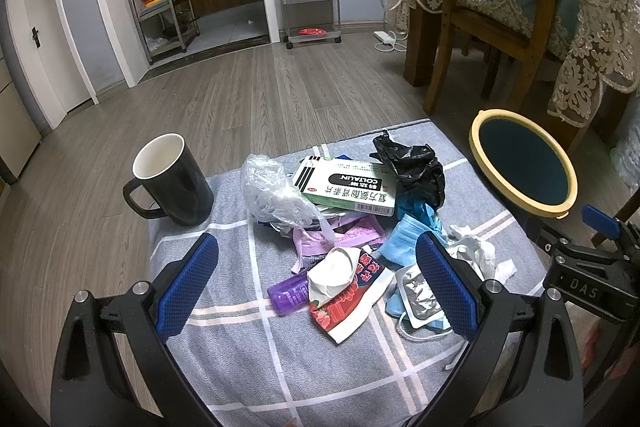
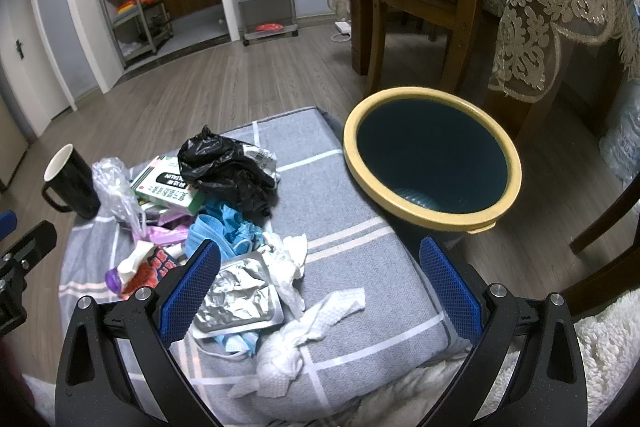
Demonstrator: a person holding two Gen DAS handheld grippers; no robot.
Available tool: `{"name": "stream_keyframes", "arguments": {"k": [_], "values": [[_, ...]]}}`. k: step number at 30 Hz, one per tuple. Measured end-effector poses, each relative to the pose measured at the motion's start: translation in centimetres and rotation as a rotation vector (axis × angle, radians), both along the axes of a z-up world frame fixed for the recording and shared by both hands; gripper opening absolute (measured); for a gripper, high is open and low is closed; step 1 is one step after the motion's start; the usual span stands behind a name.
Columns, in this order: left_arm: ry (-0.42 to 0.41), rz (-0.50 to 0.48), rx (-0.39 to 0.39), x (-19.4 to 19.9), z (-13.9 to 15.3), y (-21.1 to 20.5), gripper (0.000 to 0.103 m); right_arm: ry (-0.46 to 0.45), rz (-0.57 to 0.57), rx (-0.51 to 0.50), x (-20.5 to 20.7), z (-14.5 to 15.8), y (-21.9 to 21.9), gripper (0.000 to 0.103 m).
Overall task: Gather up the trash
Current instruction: 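Grasp the black plastic bag with right tool while left tool grasps clear plastic bag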
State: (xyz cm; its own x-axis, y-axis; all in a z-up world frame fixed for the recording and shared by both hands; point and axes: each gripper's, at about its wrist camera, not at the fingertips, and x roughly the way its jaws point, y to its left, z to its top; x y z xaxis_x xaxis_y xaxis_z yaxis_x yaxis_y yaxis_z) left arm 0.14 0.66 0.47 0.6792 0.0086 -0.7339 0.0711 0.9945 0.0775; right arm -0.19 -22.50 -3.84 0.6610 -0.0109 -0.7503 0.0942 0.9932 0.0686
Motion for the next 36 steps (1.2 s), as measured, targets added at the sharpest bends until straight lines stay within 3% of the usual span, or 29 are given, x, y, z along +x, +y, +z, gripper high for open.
{"name": "stream_keyframes", "arguments": {"k": [8, 13, 20, 24, 28, 33, 36], "values": [[-0.016, 0.038, -0.036, 1.1, 0.1, 0.7, 0.097, 0.024, 0.001, 0.018, 0.9, -0.2, -0.5, 0.099], [-0.103, 0.000, -0.062, 2.6, 3.0, 1.0, 0.097, 0.026, 0.056, 0.009, 4.0, 1.9, -0.4, 0.099], [-0.098, -0.039, -0.025, 7.9, 5.2, 2.2, 0.097, -0.031, 0.174, 0.012, 9.5, 5.2, -0.3, 0.099], [-0.095, -0.055, 0.037, 9.6, 2.8, 3.6, 0.097, -0.026, 0.275, 0.015, 11.6, 3.9, 1.5, 0.099], [0.000, -0.001, 0.005, 11.5, -0.6, 5.5, 0.097, 0.025, 0.321, 0.041, 13.2, 1.6, 3.5, 0.099], [0.090, 0.022, -0.007, 12.9, -4.4, 6.3, 0.097, 0.053, 0.386, 0.000, 14.6, -0.7, 6.4, 0.098], [0.130, 0.047, -0.053, 13.6, -6.4, 6.7, 0.097, 0.086, 0.394, 0.034, 14.9, -1.9, 6.9, 0.098]]}}
